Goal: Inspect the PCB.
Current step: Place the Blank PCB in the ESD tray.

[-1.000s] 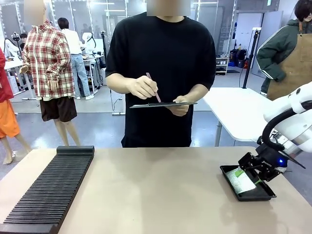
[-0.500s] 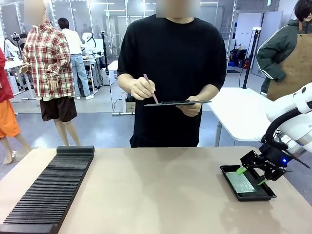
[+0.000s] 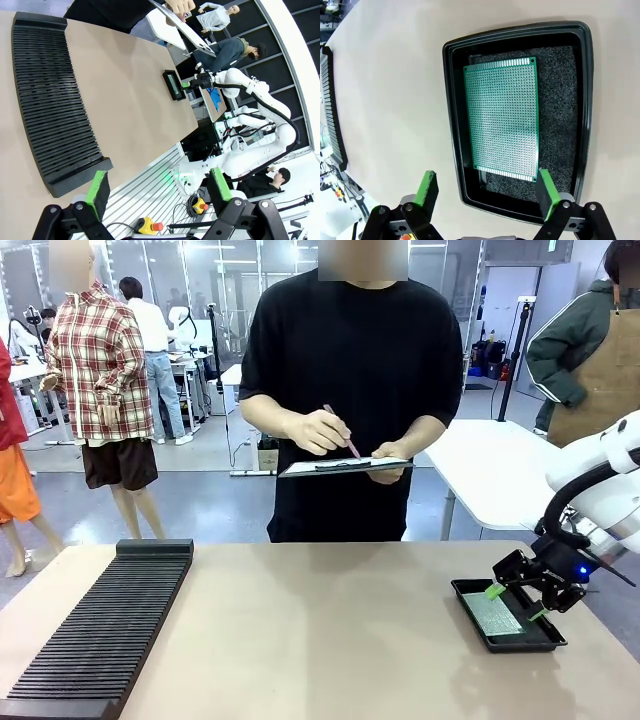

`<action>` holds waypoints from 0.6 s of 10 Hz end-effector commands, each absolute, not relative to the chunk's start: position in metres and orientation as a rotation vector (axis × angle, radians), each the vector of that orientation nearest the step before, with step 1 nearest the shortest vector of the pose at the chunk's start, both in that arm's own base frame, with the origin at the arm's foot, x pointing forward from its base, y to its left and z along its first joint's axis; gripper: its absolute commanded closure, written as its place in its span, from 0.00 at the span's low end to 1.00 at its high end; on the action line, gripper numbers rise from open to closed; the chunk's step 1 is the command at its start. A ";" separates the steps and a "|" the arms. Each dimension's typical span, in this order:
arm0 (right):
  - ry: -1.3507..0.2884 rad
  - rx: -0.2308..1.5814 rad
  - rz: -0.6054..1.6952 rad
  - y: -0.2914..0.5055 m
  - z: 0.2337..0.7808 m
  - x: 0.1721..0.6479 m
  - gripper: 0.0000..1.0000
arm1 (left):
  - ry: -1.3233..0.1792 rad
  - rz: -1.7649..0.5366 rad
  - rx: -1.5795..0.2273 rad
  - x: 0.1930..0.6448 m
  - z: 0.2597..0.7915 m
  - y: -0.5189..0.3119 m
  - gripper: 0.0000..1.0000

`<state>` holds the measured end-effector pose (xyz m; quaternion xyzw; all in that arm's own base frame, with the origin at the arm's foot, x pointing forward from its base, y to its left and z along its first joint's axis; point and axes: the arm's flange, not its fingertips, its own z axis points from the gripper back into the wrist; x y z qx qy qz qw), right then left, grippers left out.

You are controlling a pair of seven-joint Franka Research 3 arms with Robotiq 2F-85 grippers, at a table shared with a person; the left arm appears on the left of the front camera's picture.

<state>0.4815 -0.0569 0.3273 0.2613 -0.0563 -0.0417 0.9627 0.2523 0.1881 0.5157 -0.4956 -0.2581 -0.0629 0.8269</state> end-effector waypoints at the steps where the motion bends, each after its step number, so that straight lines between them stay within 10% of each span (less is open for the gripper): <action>1: -0.115 0.531 -0.070 -0.057 0.327 0.485 0.02 | -0.538 -0.129 -1.040 0.252 0.516 0.188 0.00; 6: -0.057 0.560 -0.087 -0.061 0.354 0.474 0.01 | -0.538 -0.129 -1.040 0.252 0.516 0.188 0.00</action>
